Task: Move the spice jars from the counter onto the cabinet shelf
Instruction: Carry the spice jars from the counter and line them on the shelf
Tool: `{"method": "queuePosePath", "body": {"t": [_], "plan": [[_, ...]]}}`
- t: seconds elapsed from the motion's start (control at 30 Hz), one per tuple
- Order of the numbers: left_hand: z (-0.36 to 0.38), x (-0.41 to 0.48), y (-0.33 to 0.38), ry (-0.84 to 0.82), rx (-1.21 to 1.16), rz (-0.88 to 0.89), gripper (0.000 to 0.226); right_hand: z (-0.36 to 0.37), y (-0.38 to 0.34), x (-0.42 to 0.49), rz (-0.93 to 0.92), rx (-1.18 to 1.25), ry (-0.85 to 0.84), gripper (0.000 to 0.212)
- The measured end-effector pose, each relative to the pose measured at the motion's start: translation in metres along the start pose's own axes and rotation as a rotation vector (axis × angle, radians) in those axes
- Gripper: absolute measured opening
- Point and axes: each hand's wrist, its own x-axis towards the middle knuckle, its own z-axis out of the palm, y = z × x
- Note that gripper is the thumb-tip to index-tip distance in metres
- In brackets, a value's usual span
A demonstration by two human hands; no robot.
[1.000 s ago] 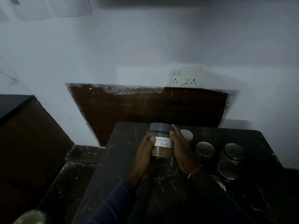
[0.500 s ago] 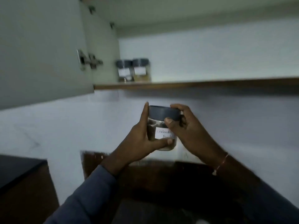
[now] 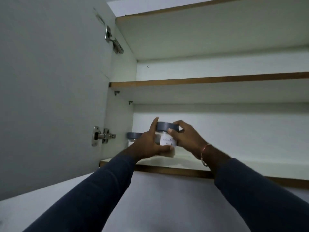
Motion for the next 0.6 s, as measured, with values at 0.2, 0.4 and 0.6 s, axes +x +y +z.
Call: {"method": "queuePosePath", "body": {"t": [0.2,0.4,0.6], "plan": [[0.021,0.036,-0.048,-0.05,0.302,-0.09,0.097,0.015,0.035,0.035,0.103,-0.299,-0.065,0.017],[0.029,0.071,-0.071,-0.042,0.782,0.061,0.08,0.021,0.051,0.071,0.146,-0.612,-0.118,0.028],[0.036,0.105,-0.092,-0.137,0.859,0.039,0.081,0.021,0.065,0.107,0.128,-0.998,-0.23,0.04]]}}
